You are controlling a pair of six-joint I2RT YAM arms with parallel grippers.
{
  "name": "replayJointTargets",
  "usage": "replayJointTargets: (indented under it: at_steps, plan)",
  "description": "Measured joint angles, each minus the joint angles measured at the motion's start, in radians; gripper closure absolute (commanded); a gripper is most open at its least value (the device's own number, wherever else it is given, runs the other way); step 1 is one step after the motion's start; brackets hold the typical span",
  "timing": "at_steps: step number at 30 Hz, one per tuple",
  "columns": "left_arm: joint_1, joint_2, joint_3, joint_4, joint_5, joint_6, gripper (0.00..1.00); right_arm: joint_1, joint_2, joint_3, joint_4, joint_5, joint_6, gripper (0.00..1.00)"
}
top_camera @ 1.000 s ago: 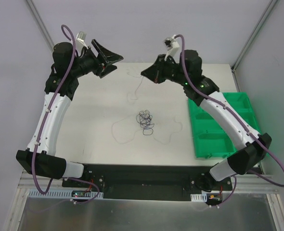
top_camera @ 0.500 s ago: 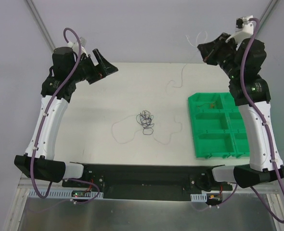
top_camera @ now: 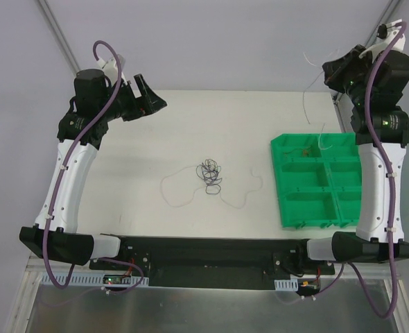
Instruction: Untangle the cables
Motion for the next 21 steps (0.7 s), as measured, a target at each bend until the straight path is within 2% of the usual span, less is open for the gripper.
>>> replayJointTargets:
  at_steps: [8, 21]
  plan:
    - [0.000, 0.000, 0.000, 0.000, 0.000, 0.016, 0.18, -0.092, -0.039, 0.000, -0.075, 0.005, -0.023, 1.00]
    - [0.000, -0.001, -0.028, -0.014, 0.002, 0.016, 0.18, -0.097, -0.170, 0.008, -0.220, 0.002, -0.024, 1.00]
